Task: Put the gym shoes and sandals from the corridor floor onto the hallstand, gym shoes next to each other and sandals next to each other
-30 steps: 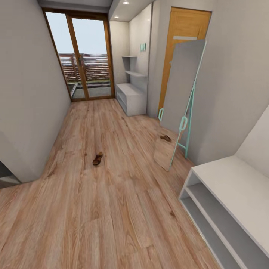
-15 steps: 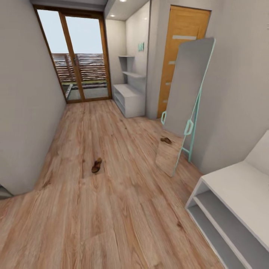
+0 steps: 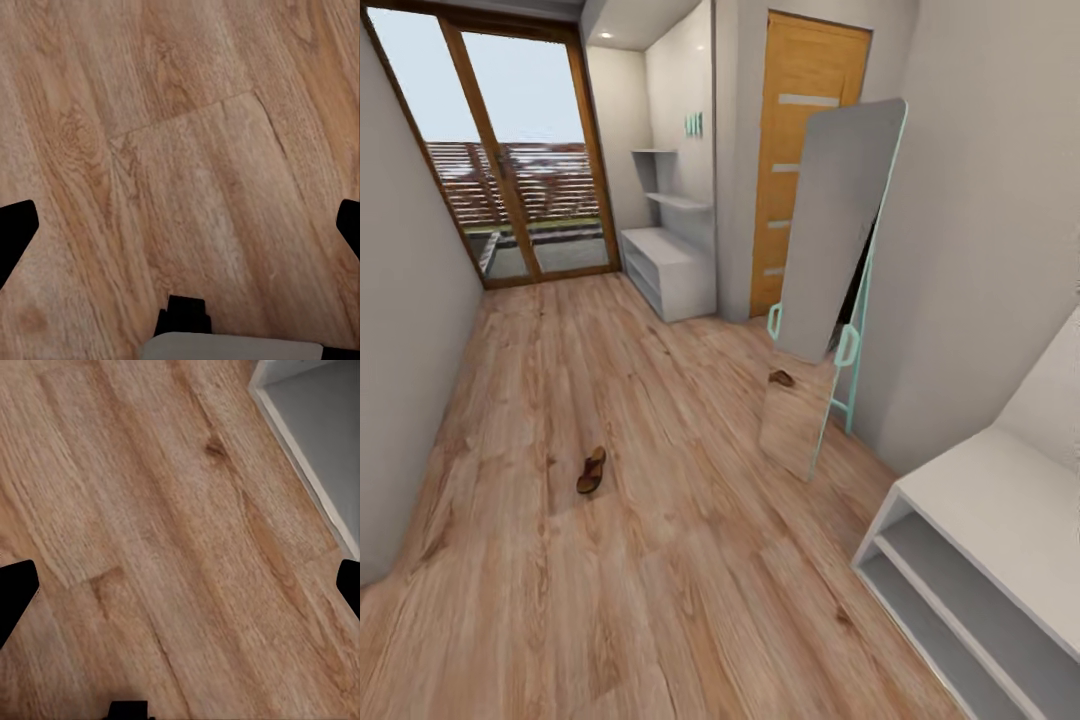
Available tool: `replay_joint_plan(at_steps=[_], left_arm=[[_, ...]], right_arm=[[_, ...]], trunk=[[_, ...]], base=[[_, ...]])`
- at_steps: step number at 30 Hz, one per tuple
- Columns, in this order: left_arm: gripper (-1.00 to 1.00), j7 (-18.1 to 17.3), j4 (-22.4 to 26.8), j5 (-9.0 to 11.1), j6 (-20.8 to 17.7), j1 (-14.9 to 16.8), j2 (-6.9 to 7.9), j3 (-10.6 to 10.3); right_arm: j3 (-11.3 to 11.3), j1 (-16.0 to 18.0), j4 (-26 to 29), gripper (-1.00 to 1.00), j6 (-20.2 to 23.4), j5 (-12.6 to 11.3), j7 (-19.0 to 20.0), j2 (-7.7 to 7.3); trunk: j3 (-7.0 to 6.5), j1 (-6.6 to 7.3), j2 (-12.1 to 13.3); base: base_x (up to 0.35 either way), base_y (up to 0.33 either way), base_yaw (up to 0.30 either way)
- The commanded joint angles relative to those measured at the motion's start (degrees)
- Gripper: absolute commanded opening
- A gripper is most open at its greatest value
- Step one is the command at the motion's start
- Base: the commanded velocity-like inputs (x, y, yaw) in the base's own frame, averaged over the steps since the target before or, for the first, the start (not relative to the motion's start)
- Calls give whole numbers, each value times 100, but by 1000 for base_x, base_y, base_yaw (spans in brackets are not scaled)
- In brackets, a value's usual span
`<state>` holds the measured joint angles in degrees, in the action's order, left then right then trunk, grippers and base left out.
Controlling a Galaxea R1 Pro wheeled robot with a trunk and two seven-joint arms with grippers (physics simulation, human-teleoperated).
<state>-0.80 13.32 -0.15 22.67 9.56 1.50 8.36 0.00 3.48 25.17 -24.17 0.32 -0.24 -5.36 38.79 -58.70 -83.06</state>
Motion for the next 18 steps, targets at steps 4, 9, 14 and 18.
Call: replay_joint_plan(at_steps=[4, 9, 14, 18], left_arm=[[100, -8, -5, -2, 18, 2, -1, 17], [100, -8, -5, -2, 18, 2, -2, 17], [100, -8, -5, 0, 18, 2, -8, 17], [100, -8, 0, 5, 18, 2, -9, 17]], right_arm=[[0, 4, -4, 100, -18, 3, -2, 0], [0, 4, -4, 100, -18, 3, -2, 0], [0, 4, -4, 100, -18, 3, -2, 0], [0, 4, -4, 100, -18, 3, -2, 0]], trunk=[[4, -2, -2], [4, -2, -2], [4, -2, -2], [4, -2, -2]], base=[[251, 250, -263], [216, 274, -264], [161, 298, -264], [57, 311, -264]])
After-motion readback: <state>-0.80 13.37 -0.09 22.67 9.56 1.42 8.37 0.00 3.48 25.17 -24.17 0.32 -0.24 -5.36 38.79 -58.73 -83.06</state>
